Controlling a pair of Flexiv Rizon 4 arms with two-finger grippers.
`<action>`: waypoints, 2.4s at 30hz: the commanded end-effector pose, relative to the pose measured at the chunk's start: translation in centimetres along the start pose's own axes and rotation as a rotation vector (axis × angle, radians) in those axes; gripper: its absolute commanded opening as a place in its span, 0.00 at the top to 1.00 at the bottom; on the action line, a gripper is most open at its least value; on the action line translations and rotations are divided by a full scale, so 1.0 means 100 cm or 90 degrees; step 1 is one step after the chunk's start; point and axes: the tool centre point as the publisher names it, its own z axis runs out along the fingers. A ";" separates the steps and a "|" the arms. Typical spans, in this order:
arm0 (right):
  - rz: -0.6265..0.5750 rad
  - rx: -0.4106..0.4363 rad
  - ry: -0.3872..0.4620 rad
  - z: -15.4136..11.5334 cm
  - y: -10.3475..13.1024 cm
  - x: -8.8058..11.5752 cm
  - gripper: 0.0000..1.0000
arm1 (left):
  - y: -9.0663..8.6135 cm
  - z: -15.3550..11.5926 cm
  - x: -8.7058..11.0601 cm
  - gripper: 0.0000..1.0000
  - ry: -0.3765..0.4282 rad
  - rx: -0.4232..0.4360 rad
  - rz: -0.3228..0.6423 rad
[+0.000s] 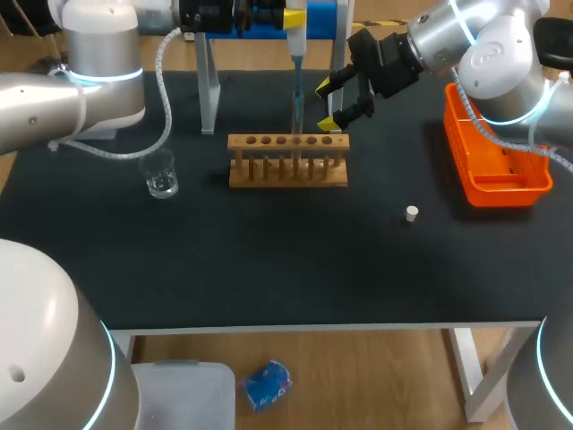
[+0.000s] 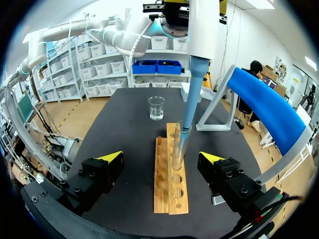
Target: Invert the test tube, pick up the pipette, mount the tip to pipette, aspirate from beaker and dispense into the tube, eject the tip, return the pipette, and cap with the stopper.
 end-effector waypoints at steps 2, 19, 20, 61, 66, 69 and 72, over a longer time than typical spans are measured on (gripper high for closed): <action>0.000 0.001 0.001 0.000 0.000 0.000 0.00 | 0.001 0.000 0.000 1.00 0.001 0.001 -0.001; 0.000 0.001 0.001 0.000 0.000 0.000 0.00 | 0.000 0.001 0.002 1.00 -0.001 -0.002 -0.002; 0.000 0.001 0.001 0.000 0.000 0.000 0.00 | 0.000 0.001 0.002 1.00 -0.001 -0.002 -0.002; -0.095 -0.078 -0.037 -0.153 0.105 0.030 0.00 | 0.000 0.001 0.002 1.00 -0.001 -0.002 -0.002; -0.114 -0.094 -0.029 -0.163 0.125 0.026 0.00 | 0.000 0.001 0.002 1.00 -0.001 -0.002 -0.002; -0.124 -0.120 -0.023 -0.165 0.138 0.022 0.00 | 0.000 0.001 0.002 1.00 -0.001 -0.002 -0.002; -0.123 -0.150 -0.029 -0.167 0.152 0.017 0.55 | 0.000 0.001 0.002 1.00 -0.001 -0.002 -0.002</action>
